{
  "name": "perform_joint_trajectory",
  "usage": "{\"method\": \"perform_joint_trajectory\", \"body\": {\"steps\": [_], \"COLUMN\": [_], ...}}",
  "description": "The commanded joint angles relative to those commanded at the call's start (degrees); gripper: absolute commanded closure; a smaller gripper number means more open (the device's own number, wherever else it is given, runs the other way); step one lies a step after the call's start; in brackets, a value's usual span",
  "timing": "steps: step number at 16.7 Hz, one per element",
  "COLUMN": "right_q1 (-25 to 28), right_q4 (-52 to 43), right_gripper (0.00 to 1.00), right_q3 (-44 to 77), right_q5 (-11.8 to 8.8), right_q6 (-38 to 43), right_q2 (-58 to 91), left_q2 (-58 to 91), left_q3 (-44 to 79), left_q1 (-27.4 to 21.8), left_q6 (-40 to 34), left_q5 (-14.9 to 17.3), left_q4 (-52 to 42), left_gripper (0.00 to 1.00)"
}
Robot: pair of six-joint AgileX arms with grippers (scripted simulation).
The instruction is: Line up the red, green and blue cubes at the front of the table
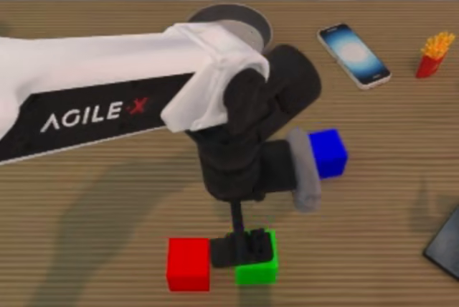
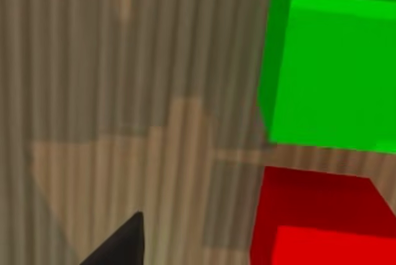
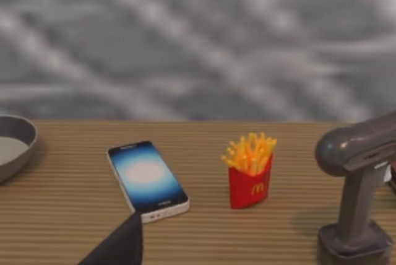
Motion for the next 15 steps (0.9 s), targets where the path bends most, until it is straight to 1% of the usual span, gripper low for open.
{"method": "perform_joint_trajectory", "body": {"steps": [3, 5, 15], "right_q1": [2.43, 4.46, 16.6], "right_q4": [-6.24, -11.63, -44.14], "right_gripper": [0.0, 0.0, 0.0], "right_q3": [10.23, 18.95, 67.32], "right_q5": [0.11, 0.22, 0.27], "right_q6": [1.47, 2.67, 9.39], "right_q2": [10.7, 20.77, 85.24], "left_q2": [-9.21, -17.65, -70.18], "left_q3": [-7.59, -14.47, -55.17], "left_q1": [4.81, 9.15, 34.22], "left_q6": [-3.02, -5.86, -23.6], "left_q5": [-0.47, -0.74, -0.66], "left_q4": [5.28, 9.77, 35.92], "left_gripper": [0.0, 0.0, 0.0]}}
